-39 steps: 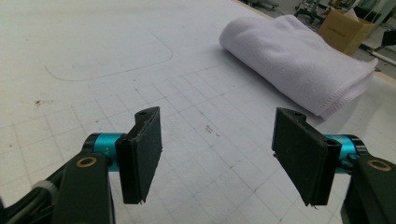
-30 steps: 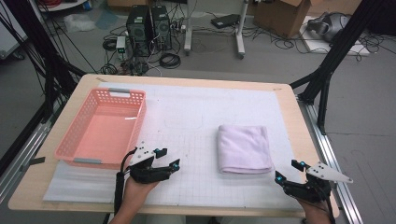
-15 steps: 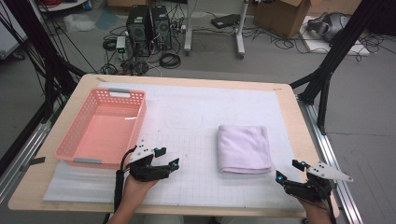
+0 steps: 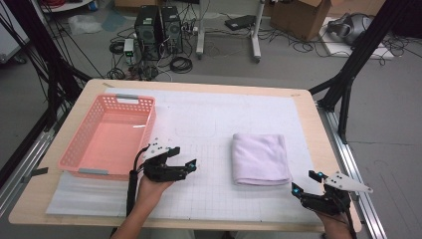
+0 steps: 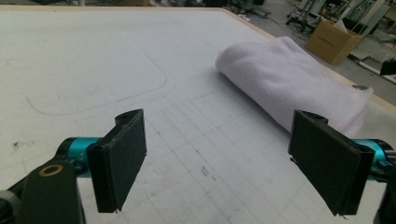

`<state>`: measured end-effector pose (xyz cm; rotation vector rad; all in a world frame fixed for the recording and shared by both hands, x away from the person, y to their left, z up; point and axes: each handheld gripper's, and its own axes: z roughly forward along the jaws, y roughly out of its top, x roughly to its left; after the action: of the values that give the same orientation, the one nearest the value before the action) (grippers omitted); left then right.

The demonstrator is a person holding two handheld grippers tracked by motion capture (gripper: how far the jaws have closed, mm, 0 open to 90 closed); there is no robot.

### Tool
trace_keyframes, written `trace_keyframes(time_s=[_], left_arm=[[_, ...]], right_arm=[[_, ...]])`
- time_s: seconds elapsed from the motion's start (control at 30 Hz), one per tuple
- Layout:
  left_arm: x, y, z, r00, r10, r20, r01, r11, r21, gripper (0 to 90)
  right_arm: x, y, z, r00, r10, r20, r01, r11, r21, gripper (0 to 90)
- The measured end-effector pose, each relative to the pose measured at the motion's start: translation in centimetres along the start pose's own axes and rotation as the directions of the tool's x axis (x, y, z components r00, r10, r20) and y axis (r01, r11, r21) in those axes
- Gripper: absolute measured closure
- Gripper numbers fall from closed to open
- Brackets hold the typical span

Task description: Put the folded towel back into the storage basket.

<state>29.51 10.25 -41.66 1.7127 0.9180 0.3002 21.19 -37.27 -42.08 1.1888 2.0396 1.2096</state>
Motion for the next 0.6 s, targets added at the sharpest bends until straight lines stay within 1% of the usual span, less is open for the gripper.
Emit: trace_keyframes(time_s=[0.1,0.2,0.3,0.37,0.4,0.43,0.47,0.5,0.53,0.57,0.6], left_arm=[[-0.1,0.6,0.9,1.0,-0.002,0.0,0.002,1.0,-0.003,18.7],[-0.3,1.3,1.8,0.9996,0.003,0.026,-0.004,0.9999,0.016,18.3],[-0.6,1.6,2.7,0.9988,0.026,0.042,-0.026,0.9997,-0.005,16.4],[-0.9,1.8,3.3,0.9977,0.055,0.039,-0.055,0.9984,-0.015,16.4],[-1.1,1.9,3.7,0.997,0.066,0.039,-0.066,0.9978,-0.011,16.4],[-1.2,2.0,4.1,0.9967,0.063,0.052,-0.063,0.9979,0.01,16.4],[-1.3,2.0,4.4,0.9963,0.056,0.065,-0.058,0.9982,0.018,16.5],[-1.5,2.1,4.8,0.9957,0.059,0.072,-0.062,0.9971,0.045,16.6],[-1.6,2.2,5.3,0.9956,0.056,0.075,-0.061,0.9963,0.061,16.7],[-1.7,2.2,5.7,0.9957,0.041,0.083,-0.048,0.9961,0.074,17.4],[-1.7,2.2,6.0,0.9957,0.029,0.088,-0.036,0.9964,0.077,17.6]], right_arm=[[-0.1,0.0,-0.1,1.0,-0.002,0.0,0.002,1.0,-0.001,20.2],[-0.2,-0.1,-0.1,1.0,0.006,-0.004,-0.006,1.0,0.001,20.2],[-0.1,-0.1,0.0,0.9999,0.002,-0.012,-0.002,1.0,0.002,20.2],[-0.1,0.0,0.0,0.9999,-0.006,-0.012,0.006,1.0,0.003,20.2],[-0.1,0.0,0.0,0.9999,-0.009,-0.013,0.009,1.0,0.003,20.2],[0.0,0.0,0.0,0.9999,-0.006,-0.012,0.006,1.0,0.003,20.2],[0.0,0.0,0.0,0.9999,-0.009,-0.014,0.009,1.0,0.002,20.2],[0.0,0.0,0.0,0.9999,-0.008,-0.014,0.008,1.0,0.002,20.2],[0.0,0.1,0.0,0.9998,-0.01,-0.015,0.01,1.0,0.001,20.2],[0.0,0.1,0.0,0.9998,-0.01,-0.016,0.01,1.0,0.001,20.2],[0.0,0.1,0.0,0.9998,-0.012,-0.017,0.012,1.0,0.002,20.2]])
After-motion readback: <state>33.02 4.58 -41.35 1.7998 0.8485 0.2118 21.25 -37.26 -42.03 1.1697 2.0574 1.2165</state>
